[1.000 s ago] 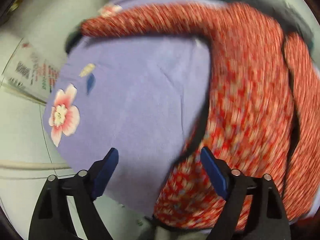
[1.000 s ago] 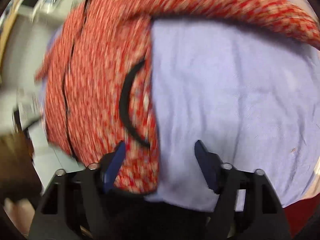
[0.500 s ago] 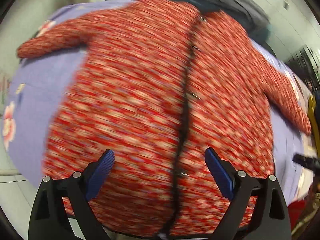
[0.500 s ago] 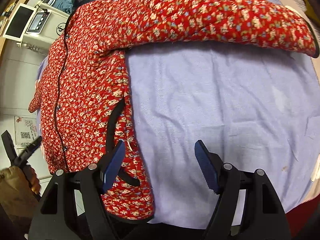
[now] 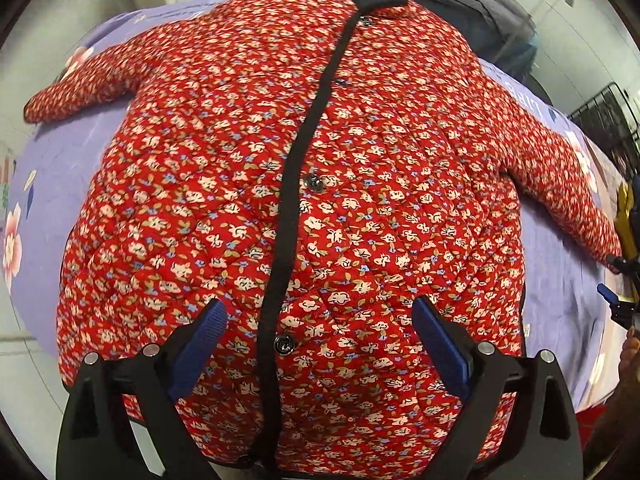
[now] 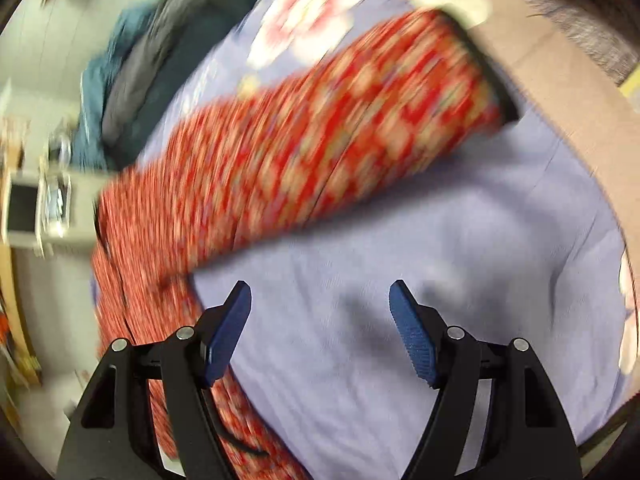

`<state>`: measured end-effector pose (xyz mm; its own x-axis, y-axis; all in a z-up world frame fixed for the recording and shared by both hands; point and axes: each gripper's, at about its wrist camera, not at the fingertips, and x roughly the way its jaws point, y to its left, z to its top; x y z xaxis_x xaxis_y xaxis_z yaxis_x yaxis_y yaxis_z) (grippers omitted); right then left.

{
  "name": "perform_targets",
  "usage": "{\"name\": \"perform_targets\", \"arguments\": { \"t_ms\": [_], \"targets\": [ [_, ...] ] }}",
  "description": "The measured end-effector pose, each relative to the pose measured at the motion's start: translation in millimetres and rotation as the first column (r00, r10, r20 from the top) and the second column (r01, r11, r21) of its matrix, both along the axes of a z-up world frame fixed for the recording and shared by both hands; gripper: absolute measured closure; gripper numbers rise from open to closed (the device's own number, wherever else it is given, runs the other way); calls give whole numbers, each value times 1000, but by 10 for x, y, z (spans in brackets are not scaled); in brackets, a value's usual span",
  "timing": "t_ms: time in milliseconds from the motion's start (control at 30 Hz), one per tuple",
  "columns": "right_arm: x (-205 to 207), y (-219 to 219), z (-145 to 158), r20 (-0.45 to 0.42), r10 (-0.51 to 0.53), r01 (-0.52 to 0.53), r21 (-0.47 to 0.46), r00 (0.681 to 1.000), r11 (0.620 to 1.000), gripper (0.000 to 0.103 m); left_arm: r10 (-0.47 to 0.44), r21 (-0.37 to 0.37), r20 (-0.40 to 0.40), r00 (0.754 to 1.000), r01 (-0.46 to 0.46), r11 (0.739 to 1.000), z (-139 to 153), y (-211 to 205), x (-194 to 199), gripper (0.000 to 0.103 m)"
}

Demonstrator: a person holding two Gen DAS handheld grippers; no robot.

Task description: Fold large clothes

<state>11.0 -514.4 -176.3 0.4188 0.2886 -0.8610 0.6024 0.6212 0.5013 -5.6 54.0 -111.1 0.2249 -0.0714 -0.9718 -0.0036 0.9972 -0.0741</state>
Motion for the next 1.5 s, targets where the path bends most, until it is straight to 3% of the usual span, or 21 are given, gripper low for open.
{"name": "perform_targets", "arguments": {
  "t_ms": [200,267,433,533,700,800,967,1200,1367,1500],
  "targets": [
    [64,-495,-212,95,-208,196,119,973,973,31,-9,38,-14,1000,10,999,57,-89,-93,11],
    [134,-533,-273,107,-220,209,107,970,972,33,-20,55,-12,1000,21,998,71,-151,-97,11],
    [211,-602,-310,100,-206,198,77,973,977,79,-53,80,-9,999,54,995,110,-339,-113,11],
    [211,-679,-210,113,-160,158,23,981,987,87,-67,90,-10,998,68,994,114,-447,-134,11],
    [204,-961,59,155,-147,157,-55,977,986,90,-86,110,-10,996,87,990,122,-586,-172,11],
    [248,-1099,72,154,-148,156,-43,977,987,90,-82,114,-7,997,83,990,167,-594,-218,11],
    [363,-943,97,141,-44,64,-141,989,988,90,-78,129,2,997,77,989,199,-528,-264,7],
    [470,-850,363,164,-23,48,-149,986,988,89,-86,117,6,996,84,990,117,-503,-99,7],
    [701,-518,867,210,65,-16,-229,976,973,89,-152,104,31,988,148,983,80,-472,83,7],
    [1120,196,1331,242,224,-150,-289,944,945,89,-148,66,51,988,145,987,71,-283,289,7]
  ]
}}
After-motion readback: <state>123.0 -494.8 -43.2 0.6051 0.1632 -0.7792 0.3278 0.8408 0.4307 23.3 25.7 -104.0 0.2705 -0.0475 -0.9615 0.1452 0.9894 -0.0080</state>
